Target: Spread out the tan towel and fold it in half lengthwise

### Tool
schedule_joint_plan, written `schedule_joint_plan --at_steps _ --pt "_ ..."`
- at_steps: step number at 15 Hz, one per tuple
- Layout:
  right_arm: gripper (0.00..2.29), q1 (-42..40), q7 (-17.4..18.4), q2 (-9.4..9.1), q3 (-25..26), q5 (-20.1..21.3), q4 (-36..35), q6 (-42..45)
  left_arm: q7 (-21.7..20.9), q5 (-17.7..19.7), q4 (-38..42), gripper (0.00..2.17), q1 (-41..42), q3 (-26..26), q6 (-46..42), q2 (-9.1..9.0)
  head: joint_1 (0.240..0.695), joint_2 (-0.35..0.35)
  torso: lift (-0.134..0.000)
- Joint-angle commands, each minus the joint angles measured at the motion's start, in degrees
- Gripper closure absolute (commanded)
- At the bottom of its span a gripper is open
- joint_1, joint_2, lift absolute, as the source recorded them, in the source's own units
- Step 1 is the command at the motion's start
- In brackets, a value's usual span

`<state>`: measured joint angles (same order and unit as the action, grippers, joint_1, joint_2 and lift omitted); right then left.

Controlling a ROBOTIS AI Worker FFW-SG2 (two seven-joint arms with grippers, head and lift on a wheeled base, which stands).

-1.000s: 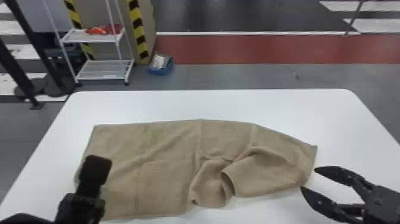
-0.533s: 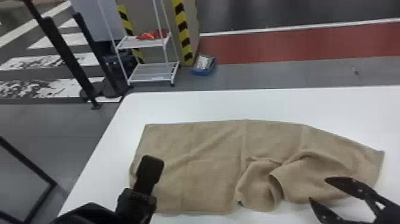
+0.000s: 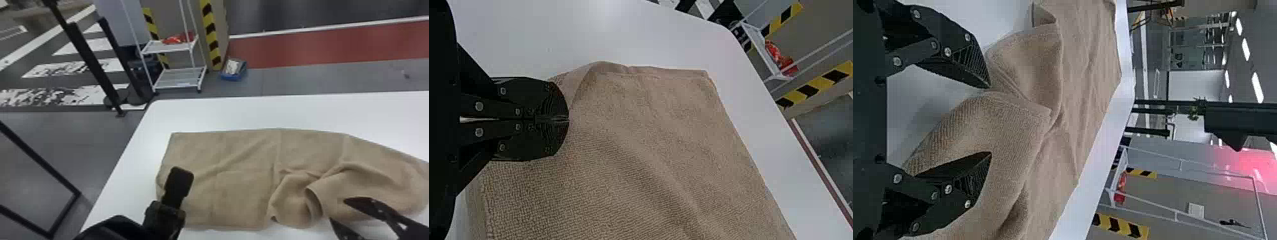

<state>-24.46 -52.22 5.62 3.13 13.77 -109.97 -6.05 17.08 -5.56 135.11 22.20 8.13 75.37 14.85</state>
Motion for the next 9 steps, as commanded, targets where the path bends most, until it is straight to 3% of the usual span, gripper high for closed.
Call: schedule_joint_plan --at_steps 1,3,5,6,9 --pt "0.73 0.9 0.0 0.18 -0.8 0.8 0.8 -2.3 0.0 -0.1 0.0 1.91 0.1 -0.1 -0.2 0.09 0.695 0.299 -0.128" --pt "1.00 1.3 0.1 0.35 -0.9 1.3 1.1 -3.9 0.0 -0.1 -0.1 1.91 0.1 -0.1 -0.3 0.09 0.695 0.306 -0.128" --pt "1.04 1.8 0.1 0.53 -0.9 1.3 1.2 -5.7 -0.1 -0.1 -0.2 1.91 0.1 -0.1 -0.7 0.09 0.695 0.305 -0.128" --pt "1.29 1.8 0.1 0.62 -0.9 0.9 1.1 -6.6 -0.1 -0.1 -0.2 1.91 0.1 -0.1 -0.7 0.00 0.695 0.303 -0.128" --pt "1.56 2.0 -0.1 0.70 -0.5 -0.5 -0.5 -8.1 -0.1 -0.1 -0.3 1.91 0.0 0.0 -0.7 0.00 0.695 0.293 -0.128"
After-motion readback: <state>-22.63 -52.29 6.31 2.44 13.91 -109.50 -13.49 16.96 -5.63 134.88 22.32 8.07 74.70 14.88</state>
